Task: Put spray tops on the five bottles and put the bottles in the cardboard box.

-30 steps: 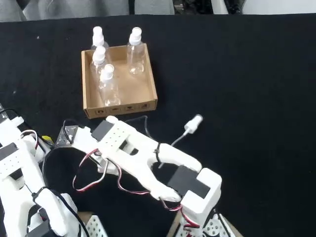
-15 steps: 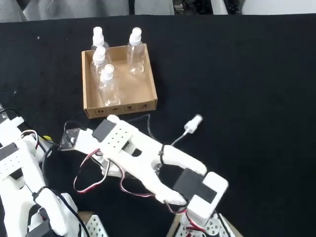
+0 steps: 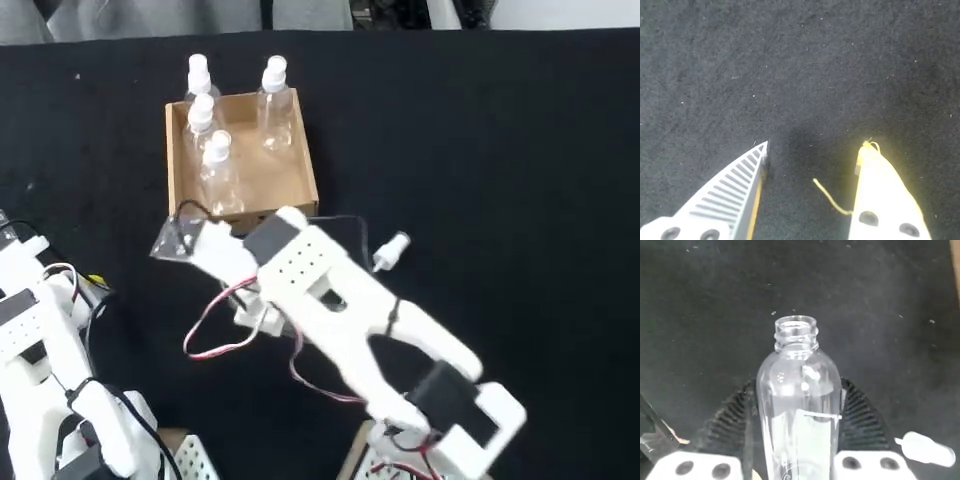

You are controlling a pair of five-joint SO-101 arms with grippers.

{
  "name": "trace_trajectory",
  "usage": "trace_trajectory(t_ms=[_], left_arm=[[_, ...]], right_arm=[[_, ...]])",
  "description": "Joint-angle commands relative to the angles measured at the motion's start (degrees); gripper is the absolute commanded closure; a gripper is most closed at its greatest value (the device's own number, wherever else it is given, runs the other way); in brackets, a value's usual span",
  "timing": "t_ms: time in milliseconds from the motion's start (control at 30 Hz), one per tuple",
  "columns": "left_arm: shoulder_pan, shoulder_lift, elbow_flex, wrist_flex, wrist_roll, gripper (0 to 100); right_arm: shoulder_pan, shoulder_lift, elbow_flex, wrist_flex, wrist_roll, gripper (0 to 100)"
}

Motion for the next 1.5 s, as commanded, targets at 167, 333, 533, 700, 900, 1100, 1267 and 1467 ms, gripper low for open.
trace_trajectory(t_ms=[167, 333, 533, 700, 900, 1100, 1267, 1467], left_arm=[[-0.75, -0.44, -1.36, -0.79, 0.53, 74], [-0.75, -0.35, -1.36, -0.79, 0.53, 74], [-0.57, -0.18, -1.27, -0.79, 0.35, 74], [-0.57, -0.09, -1.27, -0.79, 0.26, 74], [-0.48, -0.09, -1.27, -0.79, 0.18, 74], [-0.48, -0.09, -1.27, -0.79, 0.18, 74], [-0.4, -0.09, -1.27, -0.79, 0.18, 74], [-0.4, 0.0, -1.27, -0.79, 0.18, 74]], right_arm=[[7.03, -11.12, 0.75, -0.97, -3.87, 90.9], [11.25, -14.11, 0.84, -2.46, -7.91, 90.9], [19.43, -19.03, 0.84, -5.1, -13.54, 90.9], [26.46, -21.85, 1.63, -7.38, -16.44, 90.9], [35.52, -22.81, 6.9, -17.58, -18.2, 91.0], [42.2, -22.46, 8.48, -23.47, -18.9, 91.0], [45.98, -22.46, 12.35, -31.82, -18.9, 91.3], [48.88, -22.46, 18.95, -44.92, -18.9, 91.3]])
